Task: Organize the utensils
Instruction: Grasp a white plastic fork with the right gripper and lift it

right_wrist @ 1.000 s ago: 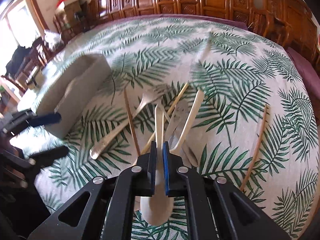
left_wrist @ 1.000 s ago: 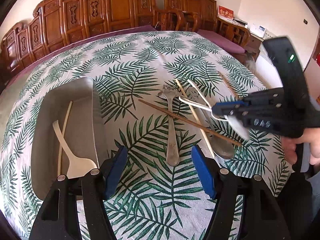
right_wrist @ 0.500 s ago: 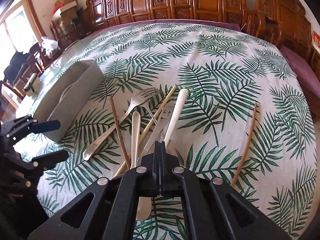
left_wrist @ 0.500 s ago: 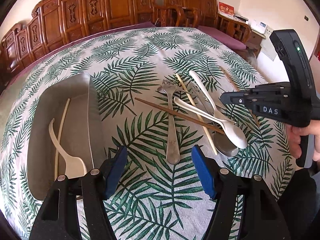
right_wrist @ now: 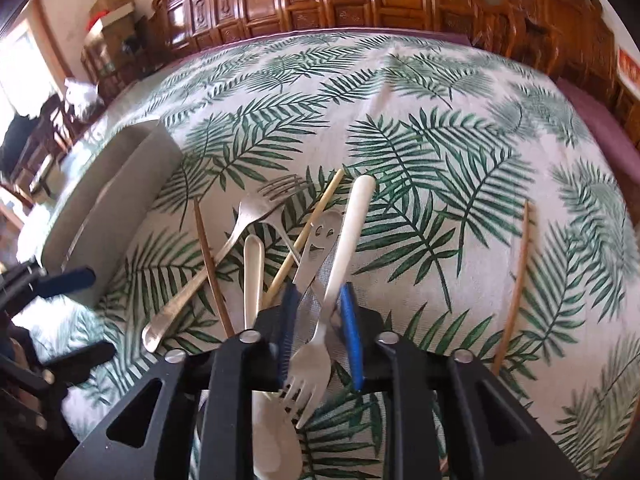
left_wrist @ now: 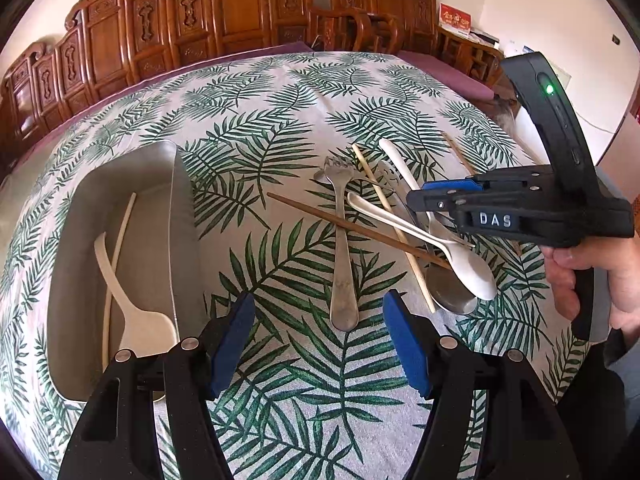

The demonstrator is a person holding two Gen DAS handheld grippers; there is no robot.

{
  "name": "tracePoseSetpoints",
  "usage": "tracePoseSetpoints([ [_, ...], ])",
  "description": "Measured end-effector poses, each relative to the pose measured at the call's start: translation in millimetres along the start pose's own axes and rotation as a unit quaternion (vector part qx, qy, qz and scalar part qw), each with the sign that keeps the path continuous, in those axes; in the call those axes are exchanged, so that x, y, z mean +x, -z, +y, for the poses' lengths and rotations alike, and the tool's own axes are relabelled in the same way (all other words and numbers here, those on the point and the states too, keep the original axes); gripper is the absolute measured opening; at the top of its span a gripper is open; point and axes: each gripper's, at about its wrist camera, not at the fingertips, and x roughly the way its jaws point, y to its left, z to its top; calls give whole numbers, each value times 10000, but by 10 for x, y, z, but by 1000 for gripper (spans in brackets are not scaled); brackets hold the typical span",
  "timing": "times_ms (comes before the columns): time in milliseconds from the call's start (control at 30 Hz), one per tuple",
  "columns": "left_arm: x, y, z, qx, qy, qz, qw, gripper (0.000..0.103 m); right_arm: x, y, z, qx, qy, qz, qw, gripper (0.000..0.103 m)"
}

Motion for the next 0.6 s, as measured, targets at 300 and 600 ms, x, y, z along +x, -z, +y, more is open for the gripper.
tracePoseSetpoints([
  [300, 198, -59, -60, -106, 50, 225, 9997, 58, -219, -11, -163, 308, -156, -322, 9989, 4],
  [600, 428, -188, -207, -74, -42, 382, 9992, 43, -310, -23, -336, 478, -80, -565, 9972, 0],
])
